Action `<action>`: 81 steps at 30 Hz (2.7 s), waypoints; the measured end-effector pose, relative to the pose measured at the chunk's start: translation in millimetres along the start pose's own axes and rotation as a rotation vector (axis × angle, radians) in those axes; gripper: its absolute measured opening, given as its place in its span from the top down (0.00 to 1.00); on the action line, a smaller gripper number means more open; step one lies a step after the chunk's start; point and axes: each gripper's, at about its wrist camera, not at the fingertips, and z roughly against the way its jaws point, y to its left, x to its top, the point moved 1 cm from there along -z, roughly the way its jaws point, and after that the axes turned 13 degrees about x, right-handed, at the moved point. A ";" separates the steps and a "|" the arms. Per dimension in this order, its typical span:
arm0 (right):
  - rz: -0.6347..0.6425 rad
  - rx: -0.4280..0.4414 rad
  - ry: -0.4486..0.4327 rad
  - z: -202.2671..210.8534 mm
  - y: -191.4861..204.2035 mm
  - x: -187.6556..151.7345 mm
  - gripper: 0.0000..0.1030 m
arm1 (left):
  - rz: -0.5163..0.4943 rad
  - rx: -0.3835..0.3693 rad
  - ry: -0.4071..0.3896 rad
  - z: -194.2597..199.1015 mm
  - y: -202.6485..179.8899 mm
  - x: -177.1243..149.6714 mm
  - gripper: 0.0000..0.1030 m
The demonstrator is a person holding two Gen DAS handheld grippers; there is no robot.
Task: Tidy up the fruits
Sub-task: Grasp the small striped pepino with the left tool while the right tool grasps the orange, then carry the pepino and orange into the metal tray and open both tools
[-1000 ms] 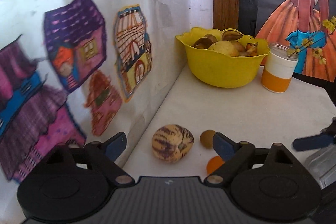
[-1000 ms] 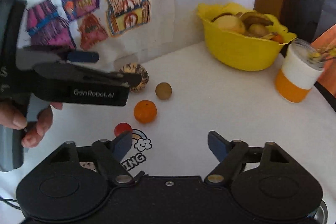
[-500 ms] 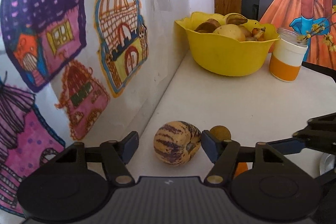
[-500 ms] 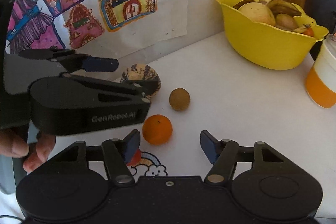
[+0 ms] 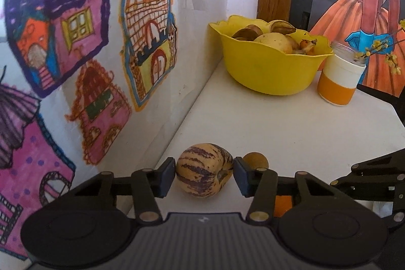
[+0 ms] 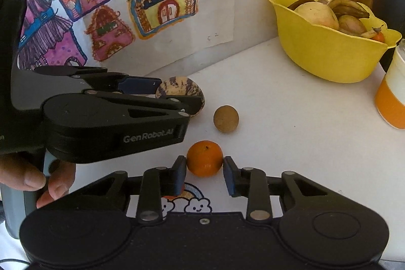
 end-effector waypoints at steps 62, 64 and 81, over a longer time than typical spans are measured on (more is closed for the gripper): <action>-0.190 -0.192 -0.222 205.5 -84.9 -154.5 0.67 | -0.085 -0.435 0.043 98.8 -153.8 -37.2 0.56; -0.209 -0.181 -0.228 203.6 -90.0 -160.7 0.67 | -0.106 -0.424 0.048 99.8 -159.9 -39.3 0.56; -0.258 -0.168 -0.247 196.8 -105.1 -176.6 0.66 | -0.190 -0.382 0.086 96.4 -180.8 -43.2 0.56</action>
